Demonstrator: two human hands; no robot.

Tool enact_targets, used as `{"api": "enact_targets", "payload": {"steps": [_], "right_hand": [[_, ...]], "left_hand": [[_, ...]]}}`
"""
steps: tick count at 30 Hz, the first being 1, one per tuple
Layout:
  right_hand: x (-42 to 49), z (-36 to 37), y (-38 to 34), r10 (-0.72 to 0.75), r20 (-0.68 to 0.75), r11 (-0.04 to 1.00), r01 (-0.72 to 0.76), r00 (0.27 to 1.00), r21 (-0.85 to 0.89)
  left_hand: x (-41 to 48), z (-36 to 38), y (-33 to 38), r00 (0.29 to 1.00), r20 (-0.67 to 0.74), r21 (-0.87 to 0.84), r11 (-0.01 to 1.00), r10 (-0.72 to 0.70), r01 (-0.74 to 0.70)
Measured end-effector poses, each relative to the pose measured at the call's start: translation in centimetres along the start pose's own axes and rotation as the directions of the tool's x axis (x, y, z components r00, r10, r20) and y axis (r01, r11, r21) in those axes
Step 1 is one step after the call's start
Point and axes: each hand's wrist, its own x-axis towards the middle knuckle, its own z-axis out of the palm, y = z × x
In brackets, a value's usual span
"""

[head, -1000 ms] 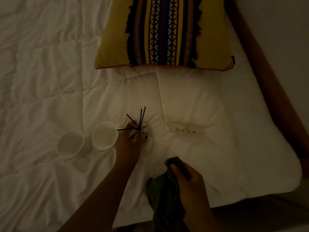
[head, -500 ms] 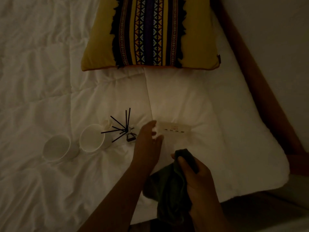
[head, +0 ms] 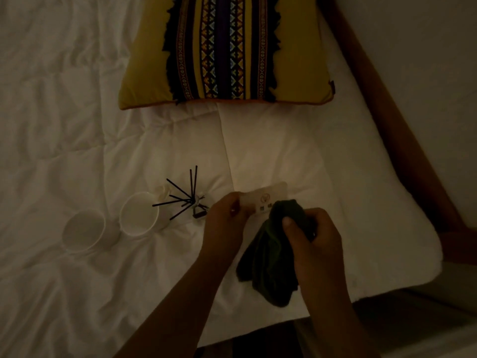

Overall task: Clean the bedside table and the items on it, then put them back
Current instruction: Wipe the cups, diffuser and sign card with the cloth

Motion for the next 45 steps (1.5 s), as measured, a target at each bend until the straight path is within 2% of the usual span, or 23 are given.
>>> {"api": "enact_targets", "payload": {"steps": [2,5,7,9,12,17,21,25,27,31,37,41,45], "right_hand": [[0.0,1.5,-0.8,-0.141,-0.031,0.977,0.133,0.99,-0.169],[-0.6,4.4,-1.8,-0.303,-0.02,0.911,0.283,0.953,-0.299],[-0.7,6.3,-1.9,-0.415,0.005,0.82,0.377,0.91,-0.43],[-0.3,7.0,-1.6,-0.463,0.024,0.772,0.417,0.886,-0.479],[0.7,6.8,-1.5,-0.439,-0.017,0.822,0.394,0.898,-0.412],[2.8,4.9,-2.5,-0.403,-0.16,0.856,0.31,0.901,-0.413],[2.4,5.2,-3.6,-0.48,-0.06,0.784,0.398,0.875,-0.477],[-0.6,7.4,-3.2,-0.458,0.037,0.789,0.426,0.888,-0.442],[-1.4,7.7,-2.6,-0.481,0.009,0.783,0.434,0.877,-0.447],[-1.0,7.1,-1.9,-0.413,0.001,0.79,0.359,0.911,-0.497],[0.6,6.0,-2.3,-0.496,-0.087,0.719,0.352,0.864,-0.599],[2.4,4.4,-1.9,-0.395,-0.218,0.802,0.22,0.892,-0.555],[4.1,2.8,-1.2,-0.374,-0.181,0.796,0.215,0.91,-0.565]], "left_hand": [[-1.4,-0.9,0.9,1.0,0.017,-0.106,0.994,-0.009,0.011],[-3.3,-2.0,2.6,0.997,0.07,-0.284,0.958,-0.016,0.035],[-4.1,-2.8,3.4,0.998,0.05,-0.331,0.943,-0.022,0.038],[-4.5,-3.6,3.9,0.998,0.035,-0.308,0.95,-0.047,0.056],[-4.8,-4.7,3.9,0.997,0.057,-0.242,0.969,-0.042,0.055],[-5.4,-6.0,4.1,0.999,0.002,-0.273,0.961,-0.039,0.039],[-5.2,-6.4,4.5,0.998,0.003,-0.345,0.937,-0.061,0.059],[-5.2,-5.9,5.0,0.998,0.024,-0.46,0.885,-0.064,0.067],[-5.1,-5.8,5.0,0.996,0.036,-0.491,0.867,-0.082,0.089],[-5.1,-5.2,4.4,0.992,0.079,-0.443,0.888,-0.1,0.125],[-5.2,-4.1,4.9,0.995,0.075,-0.392,0.916,-0.062,0.086],[-5.1,-3.9,4.9,0.995,0.085,-0.335,0.939,-0.052,0.078],[-4.9,-3.4,4.3,0.986,0.121,-0.393,0.907,-0.116,0.155]]}}
